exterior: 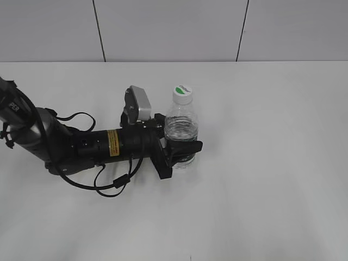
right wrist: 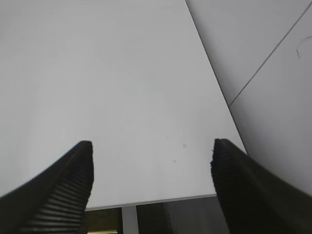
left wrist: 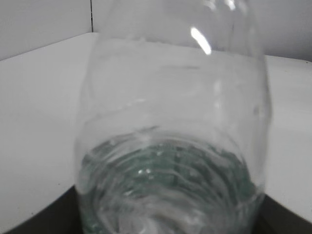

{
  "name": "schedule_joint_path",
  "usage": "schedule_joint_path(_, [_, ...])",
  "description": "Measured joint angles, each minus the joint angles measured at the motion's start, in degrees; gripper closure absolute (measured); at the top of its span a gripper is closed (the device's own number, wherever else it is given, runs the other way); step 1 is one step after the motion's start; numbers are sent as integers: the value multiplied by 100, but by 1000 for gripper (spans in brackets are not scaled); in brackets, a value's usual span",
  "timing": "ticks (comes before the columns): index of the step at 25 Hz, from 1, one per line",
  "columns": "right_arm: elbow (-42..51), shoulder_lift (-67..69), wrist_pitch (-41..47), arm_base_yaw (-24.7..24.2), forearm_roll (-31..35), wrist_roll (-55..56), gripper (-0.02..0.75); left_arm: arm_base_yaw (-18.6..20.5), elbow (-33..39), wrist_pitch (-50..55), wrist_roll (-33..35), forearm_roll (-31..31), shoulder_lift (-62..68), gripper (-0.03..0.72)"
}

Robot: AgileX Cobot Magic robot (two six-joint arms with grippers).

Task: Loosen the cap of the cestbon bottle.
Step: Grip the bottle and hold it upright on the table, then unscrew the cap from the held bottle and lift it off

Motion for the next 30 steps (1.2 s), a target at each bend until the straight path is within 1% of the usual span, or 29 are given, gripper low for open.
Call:
schedule_joint_path(13, [0,0,-52,0,0,0,164,0,0,0,72,40,0,279])
schedule_joint_path(17, [0,0,-288,0,0,0,164,0,0,0,79,44,0,279])
schedule_joint_path(25, [256,0,-1303,0,38,0,164,0,-3,0,79,52,0,279])
schedule_joint_path(30, [240,171,-1452,0,62,5,164,0,-9,0,79,54,0,279])
